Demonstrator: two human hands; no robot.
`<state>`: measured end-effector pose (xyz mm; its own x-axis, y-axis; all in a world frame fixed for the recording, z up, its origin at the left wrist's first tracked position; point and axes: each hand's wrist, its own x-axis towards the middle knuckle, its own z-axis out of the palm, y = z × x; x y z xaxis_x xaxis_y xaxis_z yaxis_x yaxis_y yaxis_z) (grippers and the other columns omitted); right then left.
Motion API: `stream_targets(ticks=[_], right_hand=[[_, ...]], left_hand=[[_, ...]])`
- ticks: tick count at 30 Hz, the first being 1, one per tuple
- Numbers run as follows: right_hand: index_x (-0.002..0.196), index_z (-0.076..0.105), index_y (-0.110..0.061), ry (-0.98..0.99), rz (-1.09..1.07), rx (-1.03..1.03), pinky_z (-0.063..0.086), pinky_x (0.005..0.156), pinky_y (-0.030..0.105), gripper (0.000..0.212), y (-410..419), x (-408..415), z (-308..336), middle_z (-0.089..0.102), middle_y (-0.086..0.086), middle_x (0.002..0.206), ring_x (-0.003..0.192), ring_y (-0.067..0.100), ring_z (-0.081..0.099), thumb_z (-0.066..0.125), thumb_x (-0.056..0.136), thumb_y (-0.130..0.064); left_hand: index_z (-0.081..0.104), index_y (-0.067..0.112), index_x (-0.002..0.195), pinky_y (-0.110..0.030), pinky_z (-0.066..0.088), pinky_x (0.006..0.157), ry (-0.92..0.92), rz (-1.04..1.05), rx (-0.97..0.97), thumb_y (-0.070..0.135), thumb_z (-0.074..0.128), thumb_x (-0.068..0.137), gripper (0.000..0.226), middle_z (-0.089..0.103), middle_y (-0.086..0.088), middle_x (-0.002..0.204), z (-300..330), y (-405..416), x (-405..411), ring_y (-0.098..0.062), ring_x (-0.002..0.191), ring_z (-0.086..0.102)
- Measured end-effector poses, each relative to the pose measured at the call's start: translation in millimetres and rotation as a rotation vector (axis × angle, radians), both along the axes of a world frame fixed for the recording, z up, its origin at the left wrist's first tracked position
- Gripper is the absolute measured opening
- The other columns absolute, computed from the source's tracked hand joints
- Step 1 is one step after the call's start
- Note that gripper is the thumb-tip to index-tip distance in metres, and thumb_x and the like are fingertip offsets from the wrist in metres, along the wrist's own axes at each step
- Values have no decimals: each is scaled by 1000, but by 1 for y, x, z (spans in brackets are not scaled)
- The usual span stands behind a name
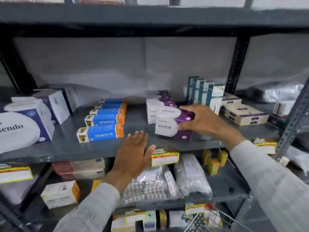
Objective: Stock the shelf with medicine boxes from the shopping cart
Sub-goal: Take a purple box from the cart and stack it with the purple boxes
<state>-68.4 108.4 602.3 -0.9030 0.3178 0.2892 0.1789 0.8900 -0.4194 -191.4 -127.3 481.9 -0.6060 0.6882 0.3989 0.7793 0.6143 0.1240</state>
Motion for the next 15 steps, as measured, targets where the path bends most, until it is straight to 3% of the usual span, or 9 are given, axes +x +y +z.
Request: stream_targets(ticks=[3, 6, 11, 15], right_hand=[[147, 50, -32, -68, 19, 14, 48, 103, 40, 103, -2, -28, -8, 59, 0, 132, 119, 22, 57, 73, 55, -74], [148, 50, -28, -64, 33, 30, 44, 99, 31, 89, -6, -38, -16, 55, -2, 133, 117, 16, 54, 80, 71, -61], [150, 48, -27, -15, 39, 60, 42, 110, 33, 84, -9, -31, -27, 49, -4, 144, 129, 16, 51, 76, 78, -60], [146, 51, -26, 148, 30, 78, 39, 107, 26, 71, -10, -6, -40, 47, -5, 147, 133, 11, 47, 73, 84, -54]], left_hand=[[37, 13, 155, -42, 15, 128, -2, -4, -2, 62, 21, 103, 73, 35, -9, 164, -2, 0, 0, -21, 153, 27], [35, 14, 155, -41, 15, 128, -14, 0, 7, 64, 19, 103, 75, 34, -8, 164, -1, -1, -1, -20, 153, 27], [35, 15, 156, -38, 12, 128, -31, -19, 47, 63, 18, 103, 74, 33, -7, 165, -3, 0, 0, -18, 153, 26], [46, 16, 151, -31, 20, 124, -112, -50, 291, 53, 33, 106, 59, 46, -5, 157, 3, -3, 11, -18, 147, 39]])
